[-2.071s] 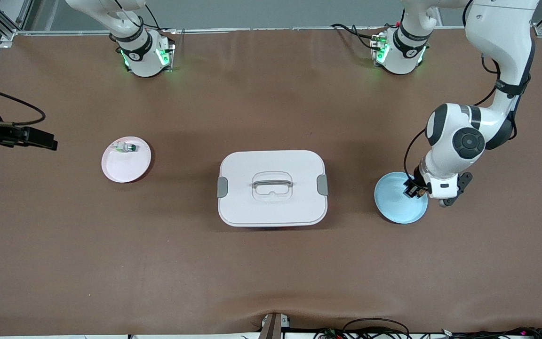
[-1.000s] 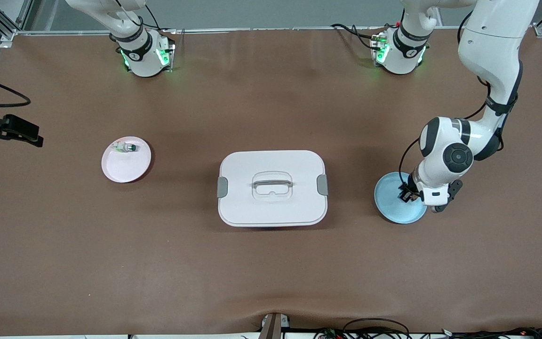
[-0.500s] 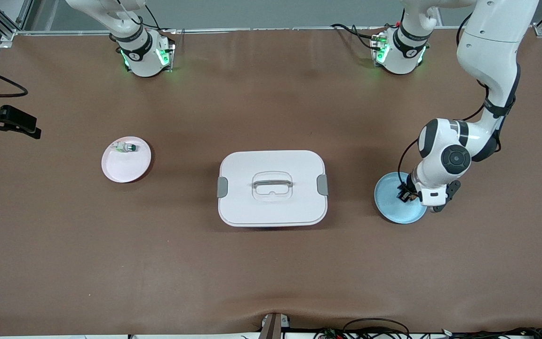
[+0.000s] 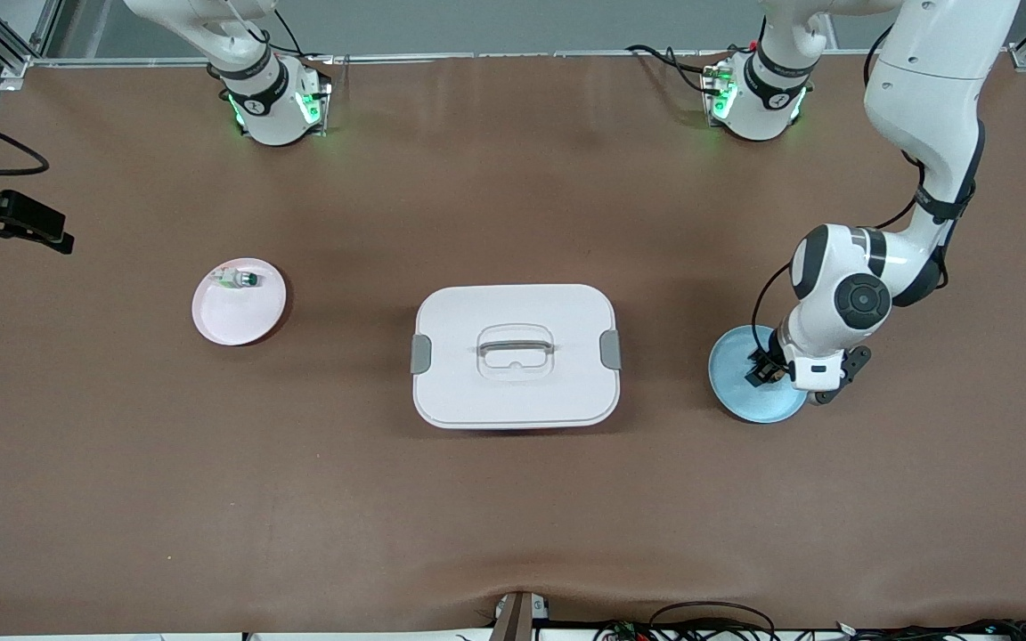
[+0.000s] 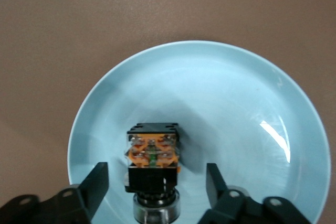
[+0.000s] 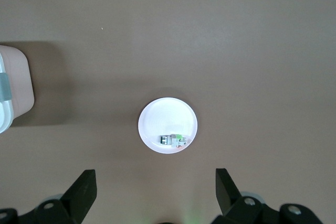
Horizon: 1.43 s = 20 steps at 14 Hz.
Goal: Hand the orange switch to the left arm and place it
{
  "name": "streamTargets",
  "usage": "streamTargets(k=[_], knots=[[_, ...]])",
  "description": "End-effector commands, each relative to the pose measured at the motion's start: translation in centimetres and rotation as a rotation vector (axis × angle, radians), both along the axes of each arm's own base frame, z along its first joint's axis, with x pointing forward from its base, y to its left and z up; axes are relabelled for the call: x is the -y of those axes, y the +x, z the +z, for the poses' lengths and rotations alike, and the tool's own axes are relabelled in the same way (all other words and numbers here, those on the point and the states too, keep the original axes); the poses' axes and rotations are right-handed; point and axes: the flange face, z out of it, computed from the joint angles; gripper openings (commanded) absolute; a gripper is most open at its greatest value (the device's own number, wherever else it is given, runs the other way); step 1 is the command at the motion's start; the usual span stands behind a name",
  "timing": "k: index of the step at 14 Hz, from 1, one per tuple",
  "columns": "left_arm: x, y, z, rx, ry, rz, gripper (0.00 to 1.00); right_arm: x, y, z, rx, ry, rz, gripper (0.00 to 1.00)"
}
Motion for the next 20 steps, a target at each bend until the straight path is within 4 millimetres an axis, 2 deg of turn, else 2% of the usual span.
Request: streamTargets(k=[1, 5, 8, 11, 13, 17, 18, 19, 20], knots=[[0.2, 1.3, 1.8, 0.043, -0.004, -0.028, 1.0, 0.9, -1.7, 0.1, 0.009, 0.026, -0.012, 1.0], [-0.1, 2.6, 6.0, 0.107, -0.009, -0.05, 1.0, 1.1, -1.7, -0.2, -0.001, 0.029, -0.003, 1.0], [0.1, 2.5, 9.8, 0.128, -0.005, -0.053, 1.0, 1.0, -1.9, 0.5, 0.025, 0.03, -0.003, 1.0], [-0.2, 2.2, 12.3, 0.124, 0.004, -0.088, 1.0, 0.9, -2.0, 0.8, 0.039, 0.031, -0.002, 1.0], [-0.2, 2.2, 13.3, 0.137, 0.005, -0.121, 1.0, 0.7, -2.0, 1.0, 0.046, 0.032, -0.004, 1.0], [-0.4, 2.3, 13.9, 0.146, 0.008, -0.157, 1.0, 0.8, -2.0, 1.2, 0.055, 0.056, -0.014, 1.0], [-0.9, 2.4, 14.2, 0.149, 0.013, -0.182, 1.0, 0.8, -2.0, 1.2, 0.055, 0.056, -0.015, 1.0], [-2.3, 2.5, 15.1, 0.154, 0.019, -0.199, 1.0, 0.7, -2.0, 1.2, 0.055, 0.056, -0.014, 1.0], [-2.1, 2.1, 15.0, 0.114, 0.02, -0.263, 1.0, 0.7, -2.0, 1.2, 0.055, 0.057, -0.014, 1.0]])
